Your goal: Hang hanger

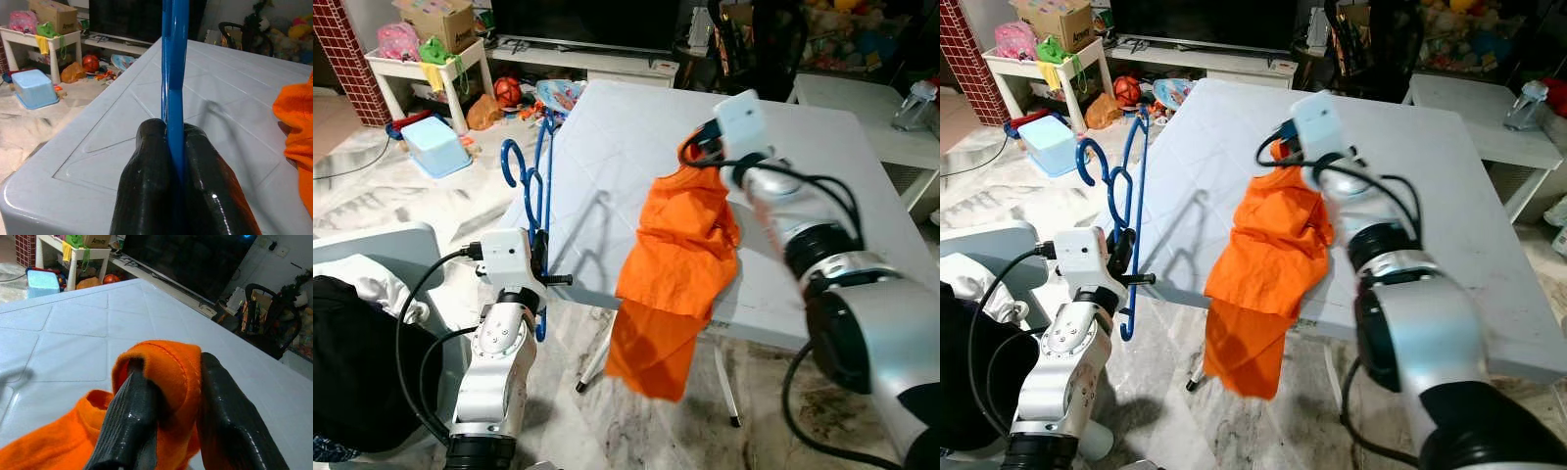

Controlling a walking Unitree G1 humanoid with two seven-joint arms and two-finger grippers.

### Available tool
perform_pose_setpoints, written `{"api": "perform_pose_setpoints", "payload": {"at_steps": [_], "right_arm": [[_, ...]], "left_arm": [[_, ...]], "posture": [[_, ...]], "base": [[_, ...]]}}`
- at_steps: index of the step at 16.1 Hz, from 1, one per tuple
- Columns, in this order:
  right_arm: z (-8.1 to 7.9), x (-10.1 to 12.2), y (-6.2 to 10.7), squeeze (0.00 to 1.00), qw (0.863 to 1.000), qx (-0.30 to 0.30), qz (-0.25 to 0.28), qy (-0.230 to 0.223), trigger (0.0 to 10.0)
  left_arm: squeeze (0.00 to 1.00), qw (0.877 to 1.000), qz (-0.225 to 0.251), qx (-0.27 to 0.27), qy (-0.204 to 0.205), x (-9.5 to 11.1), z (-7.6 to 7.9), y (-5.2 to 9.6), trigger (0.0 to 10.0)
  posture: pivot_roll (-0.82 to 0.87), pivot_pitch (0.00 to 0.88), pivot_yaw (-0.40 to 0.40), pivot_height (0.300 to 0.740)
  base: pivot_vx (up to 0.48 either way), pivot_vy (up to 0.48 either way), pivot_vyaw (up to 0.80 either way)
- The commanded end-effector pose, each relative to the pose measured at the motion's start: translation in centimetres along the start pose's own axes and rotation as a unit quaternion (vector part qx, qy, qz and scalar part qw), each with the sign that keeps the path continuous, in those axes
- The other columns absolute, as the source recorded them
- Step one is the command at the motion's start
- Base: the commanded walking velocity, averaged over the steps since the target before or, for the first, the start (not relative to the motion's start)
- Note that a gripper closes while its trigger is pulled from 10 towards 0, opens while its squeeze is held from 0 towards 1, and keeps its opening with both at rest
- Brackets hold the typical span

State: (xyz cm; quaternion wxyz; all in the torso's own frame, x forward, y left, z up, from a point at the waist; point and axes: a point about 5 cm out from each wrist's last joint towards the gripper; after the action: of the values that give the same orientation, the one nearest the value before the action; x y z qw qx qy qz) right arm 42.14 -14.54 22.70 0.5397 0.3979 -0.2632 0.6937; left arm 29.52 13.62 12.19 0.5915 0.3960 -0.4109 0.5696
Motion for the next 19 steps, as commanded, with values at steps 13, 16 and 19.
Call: {"api": "perform_pose_setpoints", "payload": {"at_steps": [13,16,19], "right_arm": [[-1.5,-10.8,6.1,1.0,0.973,0.203,-0.091,-0.056,10.0],[-0.8,-11.7,7.5,1.0,0.968,0.213,-0.102,-0.08,10.0],[-2.1,-12.3,9.1,1.0,0.955,0.247,-0.097,-0.133,10.0]], "left_arm": [[0.0,0.998,-0.034,-0.048,0.006,-0.9,1.5,-0.3,10.0],[0.0,0.998,-0.039,-0.05,0.003,-1.0,1.3,-0.4,10.0],[0.0,0.998,-0.042,-0.049,0.003,-1.0,1.2,-0.3,10.0]], "posture": [[-0.05,0.0,0.008,0.74],[-0.05,0.0,0.008,0.74],[-0.05,0.0,0.008,0.74]], "base": [[0.0,0.0,0.0],[0.0,0.0,0.0],[0.0,0.0,0.0]]}}
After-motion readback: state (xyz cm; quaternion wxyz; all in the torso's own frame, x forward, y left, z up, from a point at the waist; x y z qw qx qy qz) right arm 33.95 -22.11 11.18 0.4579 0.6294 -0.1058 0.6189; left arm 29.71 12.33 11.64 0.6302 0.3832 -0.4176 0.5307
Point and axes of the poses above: a point about 5 cm out from each wrist's last joint towards the gripper, its own y axis pointing back from the gripper into the wrist, its own x axis along the axis of the wrist's last joint, z = x × y, and after that the axes turned 14 degrees about y, right-handed
